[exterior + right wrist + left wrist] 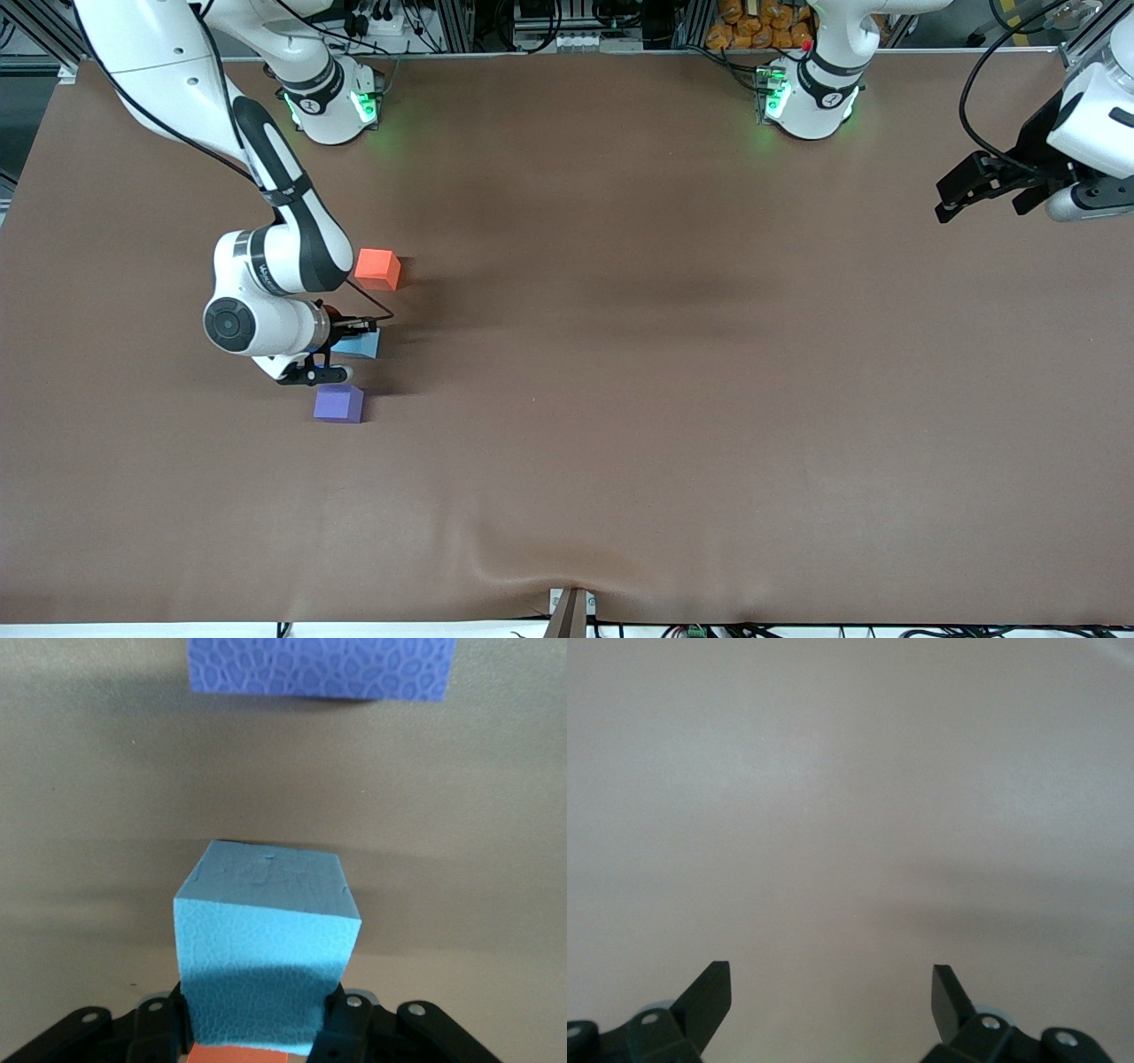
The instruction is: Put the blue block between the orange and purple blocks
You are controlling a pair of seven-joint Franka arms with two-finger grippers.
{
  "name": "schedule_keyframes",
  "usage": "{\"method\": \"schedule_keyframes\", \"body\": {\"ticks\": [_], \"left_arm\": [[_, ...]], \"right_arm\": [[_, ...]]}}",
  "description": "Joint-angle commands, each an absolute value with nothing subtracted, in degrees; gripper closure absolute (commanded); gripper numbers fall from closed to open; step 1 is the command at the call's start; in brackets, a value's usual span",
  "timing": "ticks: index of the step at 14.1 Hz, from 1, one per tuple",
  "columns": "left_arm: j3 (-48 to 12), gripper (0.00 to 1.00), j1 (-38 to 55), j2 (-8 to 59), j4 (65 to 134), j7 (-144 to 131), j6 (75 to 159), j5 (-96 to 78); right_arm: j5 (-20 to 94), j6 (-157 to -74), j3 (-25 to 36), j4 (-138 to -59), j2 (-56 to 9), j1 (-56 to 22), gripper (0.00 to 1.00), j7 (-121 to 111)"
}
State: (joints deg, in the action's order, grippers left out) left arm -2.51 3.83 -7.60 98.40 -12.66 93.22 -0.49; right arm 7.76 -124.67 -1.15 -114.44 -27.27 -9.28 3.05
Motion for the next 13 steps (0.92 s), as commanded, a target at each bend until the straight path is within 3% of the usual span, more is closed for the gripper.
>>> {"method": "schedule_keyframes", "body": {"ticks": [1,2,5,8,13], "left_arm": [[-2.8,0.00,3.6,-8.8,99.0,-13.1,92.5,-1.5],[-2.8,0.00,3.6,-8.7,99.0,-13.1,92.3,-1.5],[-2.8,0.00,3.5,-8.7,98.6,-13.1,92.2,-1.5],[-2.8,0.00,3.2,-8.9,98.3,-13.1,91.3,-1.5],[-2.7,0.00,3.2,-8.8,98.3,-12.8,90.6,-1.4]], "right_arm": [[7.0,-126.1,-1.8,-116.5,-26.2,-8.7,0.76,2.1],[7.1,-126.1,-1.8,-116.4,-26.2,-8.2,0.01,2.3],[7.6,-119.3,-1.9,-111.2,-25.1,-6.7,0.00,2.5],[7.9,-103.3,-1.8,-96.0,-25.2,-4.8,0.00,3.1],[9.8,-85.8,-2.0,-74.1,-25.0,3.0,0.00,2.2]]}}
